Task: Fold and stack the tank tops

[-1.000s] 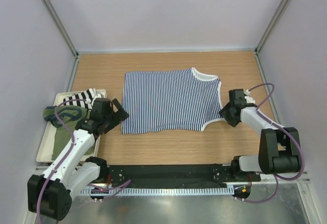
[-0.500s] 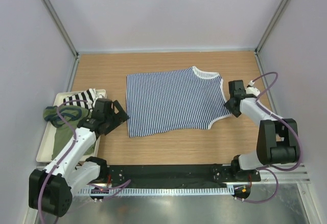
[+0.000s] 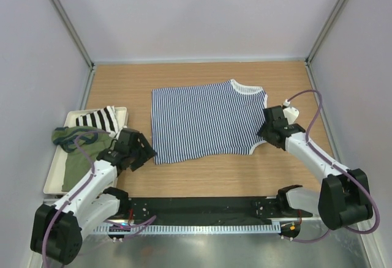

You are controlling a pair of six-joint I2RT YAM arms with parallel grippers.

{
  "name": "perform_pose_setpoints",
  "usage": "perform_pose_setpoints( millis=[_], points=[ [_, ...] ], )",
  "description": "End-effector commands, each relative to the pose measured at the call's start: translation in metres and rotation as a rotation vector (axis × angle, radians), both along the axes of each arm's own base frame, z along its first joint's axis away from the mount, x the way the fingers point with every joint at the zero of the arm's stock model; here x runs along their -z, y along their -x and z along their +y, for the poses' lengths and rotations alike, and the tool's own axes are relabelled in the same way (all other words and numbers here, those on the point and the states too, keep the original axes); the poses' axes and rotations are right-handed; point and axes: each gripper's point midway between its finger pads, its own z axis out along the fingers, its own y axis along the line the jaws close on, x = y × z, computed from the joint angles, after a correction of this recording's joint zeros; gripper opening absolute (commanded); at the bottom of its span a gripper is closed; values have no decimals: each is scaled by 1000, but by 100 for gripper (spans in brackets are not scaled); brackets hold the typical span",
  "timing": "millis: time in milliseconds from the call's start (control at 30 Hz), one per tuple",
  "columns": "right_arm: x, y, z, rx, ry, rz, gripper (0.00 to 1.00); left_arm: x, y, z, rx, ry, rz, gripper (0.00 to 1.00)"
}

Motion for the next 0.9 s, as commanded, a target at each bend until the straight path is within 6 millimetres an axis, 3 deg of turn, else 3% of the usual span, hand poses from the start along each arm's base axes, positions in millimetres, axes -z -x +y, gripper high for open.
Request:
perform_pose_setpoints(
  millis=[0,67,300,500,533,600,767,867],
  points=[
    [4,11,23,-115,-71,6,57,-2,-4,-9,-16,41,-30,71],
    [12,14,38,-170,-134,23,60,3,-7,-9,-18,36,-23,67],
    [32,8,59,-217,-221,75,61,13,-23,-20,-21,68,-14,58],
    [40,3,65,-215,-252,75,42,19,-39,-28,-10,79,-19,53],
    [40,1,65,-212,-249,76,31,23,-40,-28,-10,69,-8,51],
    [38,0,62,-200,-237,71,19,23,-45,-28,-7,60,-16,50],
    [27,-5,57,-192,-212,34,7,24,-53,-23,-19,27,-33,44],
    [28,-5,57,-196,-208,39,1,25,-57,-23,-11,11,-34,33]
  ],
)
